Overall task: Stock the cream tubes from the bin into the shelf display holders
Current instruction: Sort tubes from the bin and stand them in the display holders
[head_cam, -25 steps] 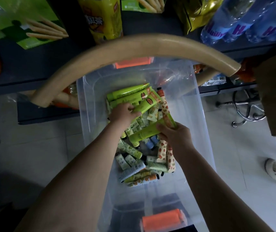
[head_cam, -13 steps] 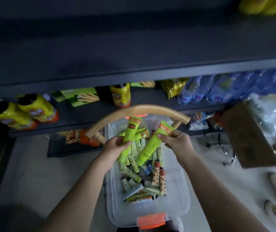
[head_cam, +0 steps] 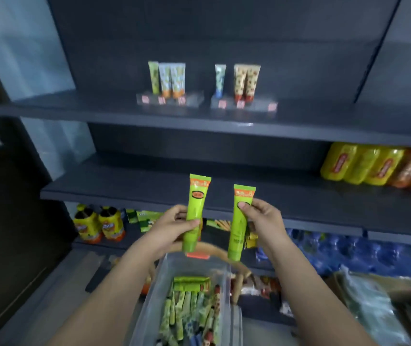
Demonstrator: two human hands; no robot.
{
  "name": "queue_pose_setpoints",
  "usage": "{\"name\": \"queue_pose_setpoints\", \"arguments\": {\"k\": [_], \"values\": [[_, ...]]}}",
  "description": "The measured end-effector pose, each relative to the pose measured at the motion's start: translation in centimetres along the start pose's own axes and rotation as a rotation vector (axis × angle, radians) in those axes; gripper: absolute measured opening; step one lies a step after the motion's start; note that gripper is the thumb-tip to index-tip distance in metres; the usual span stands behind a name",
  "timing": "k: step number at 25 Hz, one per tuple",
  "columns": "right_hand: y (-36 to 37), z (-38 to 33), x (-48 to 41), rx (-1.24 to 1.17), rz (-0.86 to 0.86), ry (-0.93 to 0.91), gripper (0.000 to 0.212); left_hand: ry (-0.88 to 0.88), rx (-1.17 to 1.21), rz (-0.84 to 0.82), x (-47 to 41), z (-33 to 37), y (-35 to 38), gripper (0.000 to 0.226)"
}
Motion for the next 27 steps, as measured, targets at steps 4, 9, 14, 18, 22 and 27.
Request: {"name": "queue_pose_setpoints", "arguments": {"k": [4, 9, 14, 18, 22, 27], "values": [[-0.6, -7.7, -1.0, -0.014, -0.021, -0.144, 0.012, 0.145, -0.032, -0.002, 0.0, 7.8, 1.0, 0.023], [-0.5, -15.4, -4.4, 0.013, -0.023, -0.299, 0.005, 0.348, -0.090, -0.089, -3.4, 17.2, 1.5, 0.032], [-0.3, -20.7, -9.9, 0.090, 0.061, -0.433, 0.003, 0.487, -0.143, -0.119, -9.2, 24.5, 1.3, 0.032], [-0.3, -24.5, -15.0, 0.157, 0.170, -0.546, 0.012, 0.565, -0.198, -0.132, -14.5, 28.9, 1.5, 0.032], [-0.3, -27.9, -20.2, 0.259, 0.173, -0.618, 0.008, 0.587, -0.263, -0.100, -19.8, 32.4, 2.0, 0.035], [-1.7, -30.6, -28.1, 0.309, 0.180, -0.690, 0.012, 0.629, -0.247, -0.079, -25.5, 36.6, 3.1, 0.026]]}}
Point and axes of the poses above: each hand's wrist, its own x-axis away from the middle knuckle, its own y-axis out of the palm, z = x × y, the point moved 3 cm from there along -x, towards the middle knuckle, and after that the axes turned 8 degrees about -x, right-handed, at the moved point
